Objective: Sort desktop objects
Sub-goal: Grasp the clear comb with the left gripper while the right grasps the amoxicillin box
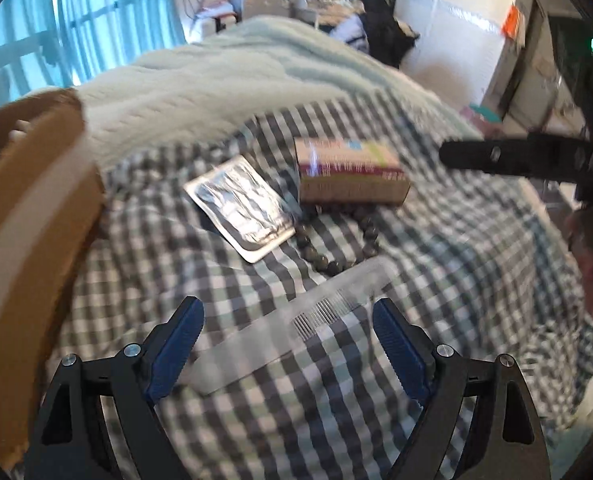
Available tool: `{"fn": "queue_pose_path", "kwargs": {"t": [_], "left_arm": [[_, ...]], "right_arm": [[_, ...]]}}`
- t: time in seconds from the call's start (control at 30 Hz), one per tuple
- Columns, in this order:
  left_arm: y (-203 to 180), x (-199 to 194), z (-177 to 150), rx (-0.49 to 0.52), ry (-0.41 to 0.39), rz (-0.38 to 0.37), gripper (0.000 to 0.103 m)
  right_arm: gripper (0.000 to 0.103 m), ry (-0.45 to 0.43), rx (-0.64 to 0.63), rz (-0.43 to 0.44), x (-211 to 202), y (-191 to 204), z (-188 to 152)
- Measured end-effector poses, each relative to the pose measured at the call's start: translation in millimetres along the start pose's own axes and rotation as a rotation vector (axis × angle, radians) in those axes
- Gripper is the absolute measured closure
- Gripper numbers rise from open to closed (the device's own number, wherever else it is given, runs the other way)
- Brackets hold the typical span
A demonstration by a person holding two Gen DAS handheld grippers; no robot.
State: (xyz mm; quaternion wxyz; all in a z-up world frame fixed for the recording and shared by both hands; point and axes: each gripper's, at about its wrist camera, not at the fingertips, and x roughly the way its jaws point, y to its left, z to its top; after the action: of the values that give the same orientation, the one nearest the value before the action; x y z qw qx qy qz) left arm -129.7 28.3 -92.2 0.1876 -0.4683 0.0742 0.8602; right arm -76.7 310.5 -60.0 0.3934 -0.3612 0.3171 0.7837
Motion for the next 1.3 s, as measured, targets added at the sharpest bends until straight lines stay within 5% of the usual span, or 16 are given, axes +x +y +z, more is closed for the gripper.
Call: {"fn": "queue_pose_path", "kwargs": {"t": [0.43, 0.6, 0.67, 0.83, 0.97, 1.1, 1.3], "left_arm": [[-5.9, 57.6, 6.2, 0.08, 0.056, -0.044, 0.015], [1.3, 62.4, 14.8, 0.041, 0.076, -0.096, 0.046], [3.8, 60.0, 16.3, 0.008, 0.076, -0.118, 0.07], [24.0, 47.6, 16.1, -0.104, 0.083, -0.156, 0.094], [45.5, 41.7, 16.2, -0.22, 0.082, -0.192, 0.095], [52.5, 32.9, 18.7, -0.229, 0.059, -0.16, 0.096], [64.4, 29.2, 23.6, -0.257, 0.05, -0.128, 0.096]], "right_arm": [[0.018, -0.003, -0.145, 0.076, 45.4, -14.3, 18.7], [0.018, -0.011, -0.207, 0.084, 54.6, -15.3, 29.2], [0.018, -0.012, -0.221, 0.086, 57.0, -16.4, 31.1], [0.018, -0.01, -0.249, 0.109, 61.2, -16.9, 32.1], [0.017, 0.009, -0.287, 0.115, 73.1, -9.7, 33.1], [0.016, -0.006, -0.404, 0.105, 80.8, 3.9, 39.8], [0.011, 0.05, -0.394, 0.17, 105.1, 9.0, 55.9]]}}
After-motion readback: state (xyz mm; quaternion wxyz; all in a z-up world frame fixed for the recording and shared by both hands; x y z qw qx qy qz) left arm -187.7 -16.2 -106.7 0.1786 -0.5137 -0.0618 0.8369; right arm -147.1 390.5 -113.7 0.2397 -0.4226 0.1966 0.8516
